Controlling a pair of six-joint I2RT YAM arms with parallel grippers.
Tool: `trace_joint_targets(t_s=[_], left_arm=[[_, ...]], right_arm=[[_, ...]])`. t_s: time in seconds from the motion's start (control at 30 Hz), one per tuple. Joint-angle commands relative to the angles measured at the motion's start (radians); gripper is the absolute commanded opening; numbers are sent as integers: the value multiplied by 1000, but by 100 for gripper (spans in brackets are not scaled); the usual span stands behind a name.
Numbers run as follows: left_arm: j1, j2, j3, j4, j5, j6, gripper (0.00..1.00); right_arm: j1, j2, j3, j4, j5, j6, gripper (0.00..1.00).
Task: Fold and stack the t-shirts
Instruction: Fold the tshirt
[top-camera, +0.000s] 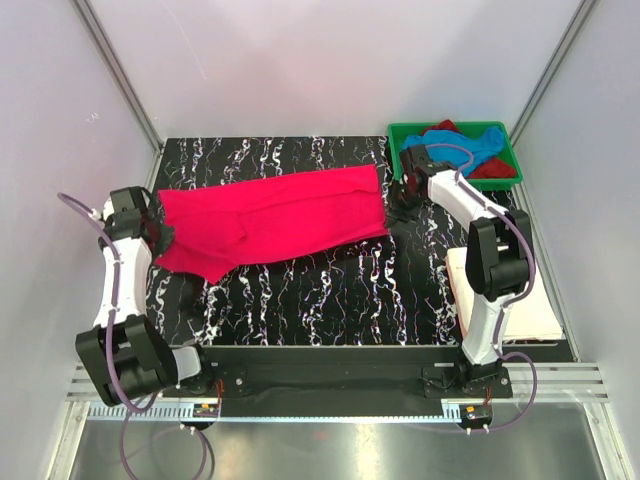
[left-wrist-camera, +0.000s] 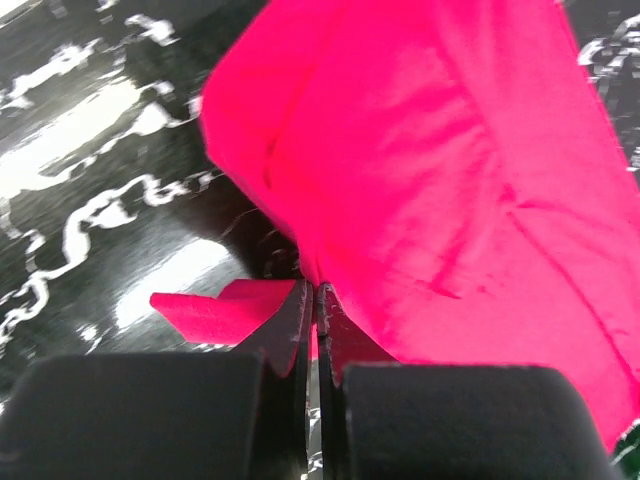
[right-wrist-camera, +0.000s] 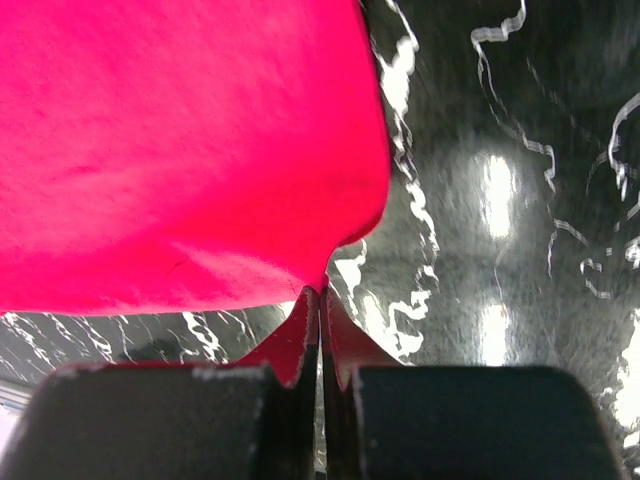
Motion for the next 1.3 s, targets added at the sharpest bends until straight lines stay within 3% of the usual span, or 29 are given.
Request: trace_joint_targets(t_s=[0.0, 0.97, 1.27], left_arm=[[-27, 37, 77, 73, 12, -16, 0], [-28, 532, 544, 136, 79, 37, 0], [-25, 621, 610, 127, 105, 50, 0]], right_arm=[[0, 48, 102, -78, 28, -41, 0], [-28, 465, 763, -244, 97, -77, 0], [-38, 523, 816, -210, 80, -71, 0]])
